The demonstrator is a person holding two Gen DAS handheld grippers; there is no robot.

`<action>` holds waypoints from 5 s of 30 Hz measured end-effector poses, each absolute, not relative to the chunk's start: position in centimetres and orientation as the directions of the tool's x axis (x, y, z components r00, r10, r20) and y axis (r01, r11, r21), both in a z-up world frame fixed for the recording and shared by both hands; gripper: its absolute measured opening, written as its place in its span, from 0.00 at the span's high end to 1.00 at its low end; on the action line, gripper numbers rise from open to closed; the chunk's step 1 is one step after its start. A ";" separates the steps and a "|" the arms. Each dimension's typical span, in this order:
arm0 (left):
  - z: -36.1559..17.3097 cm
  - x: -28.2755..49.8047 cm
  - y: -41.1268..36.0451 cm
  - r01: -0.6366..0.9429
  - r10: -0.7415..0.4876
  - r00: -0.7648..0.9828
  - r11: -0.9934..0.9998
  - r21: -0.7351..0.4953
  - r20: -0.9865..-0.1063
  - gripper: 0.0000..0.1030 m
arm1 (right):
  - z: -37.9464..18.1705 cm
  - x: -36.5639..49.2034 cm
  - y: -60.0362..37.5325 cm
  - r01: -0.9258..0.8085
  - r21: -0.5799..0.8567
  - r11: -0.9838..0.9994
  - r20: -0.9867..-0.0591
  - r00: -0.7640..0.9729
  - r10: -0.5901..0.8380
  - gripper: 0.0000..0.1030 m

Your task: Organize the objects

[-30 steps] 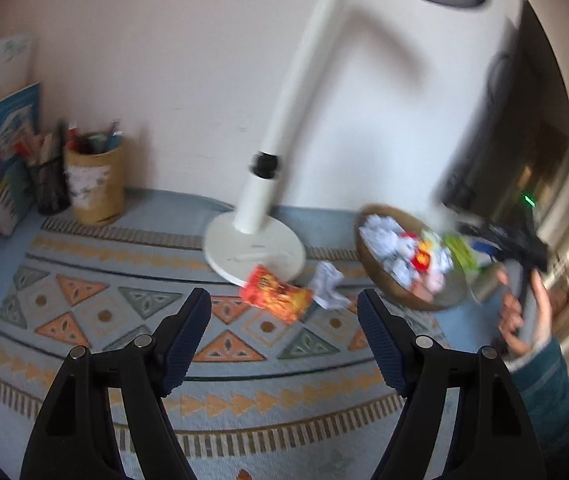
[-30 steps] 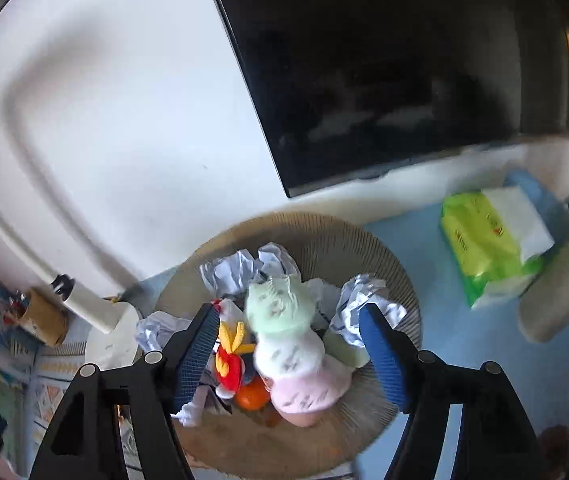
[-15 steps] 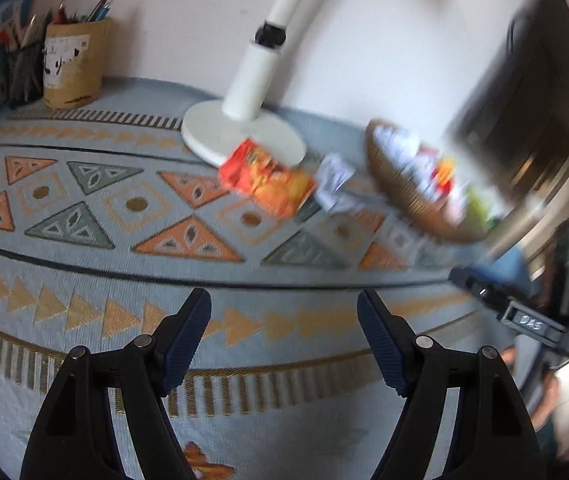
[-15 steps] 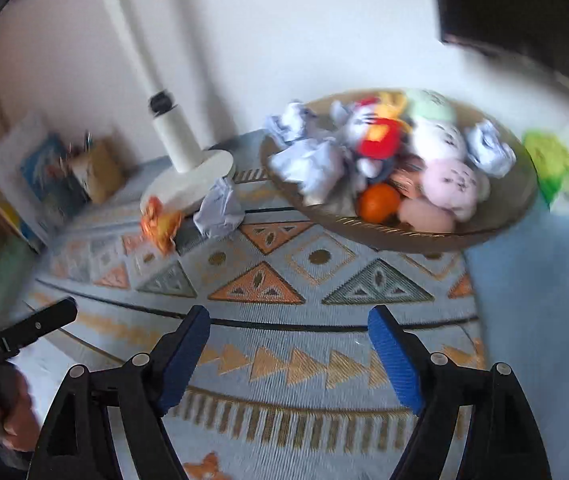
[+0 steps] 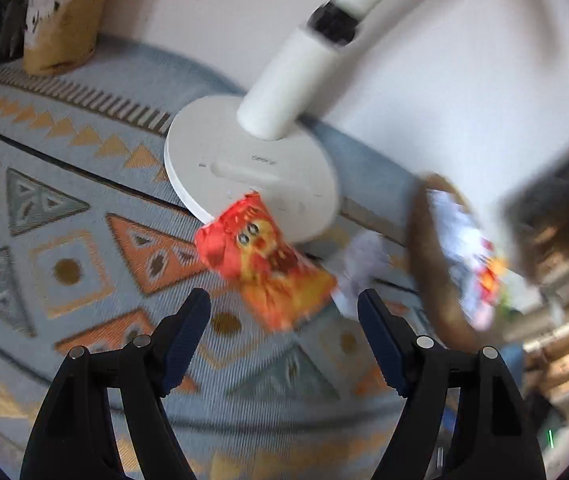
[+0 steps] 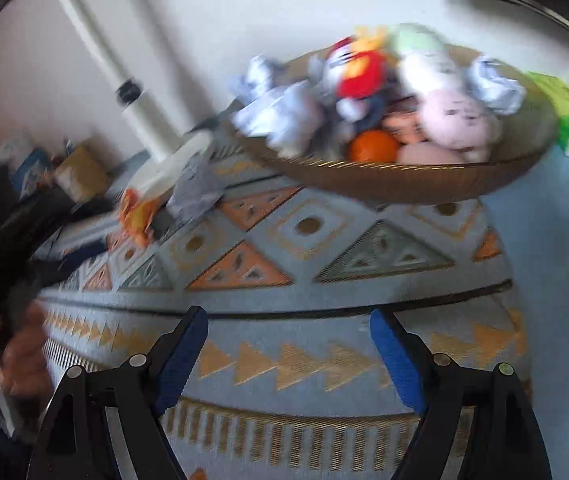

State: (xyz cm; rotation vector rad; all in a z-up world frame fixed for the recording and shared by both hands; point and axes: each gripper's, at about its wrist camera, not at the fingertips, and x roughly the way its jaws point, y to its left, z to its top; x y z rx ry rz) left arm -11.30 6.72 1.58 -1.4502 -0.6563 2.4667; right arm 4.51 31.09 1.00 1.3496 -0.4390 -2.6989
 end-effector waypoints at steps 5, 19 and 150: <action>1.4 -11.9 9.4 0.102 0.242 -0.539 -0.932 -0.347 -0.807 0.45 | 1.7 3.6 29.1 0.053 0.417 -0.908 -0.745 -0.552 -0.374 0.20; 2.2 -6.7 5.9 -0.341 0.333 -0.481 -0.923 -0.176 -0.811 0.70 | 1.2 -6.8 24.9 -0.043 0.351 -0.936 -0.762 -0.594 -0.258 0.20; 6.7 4.9 -0.7 -0.144 0.189 -0.706 -0.982 -0.124 -0.683 0.03 | 3.3 8.3 26.1 -0.082 0.436 -0.896 -0.740 -0.599 -0.305 0.07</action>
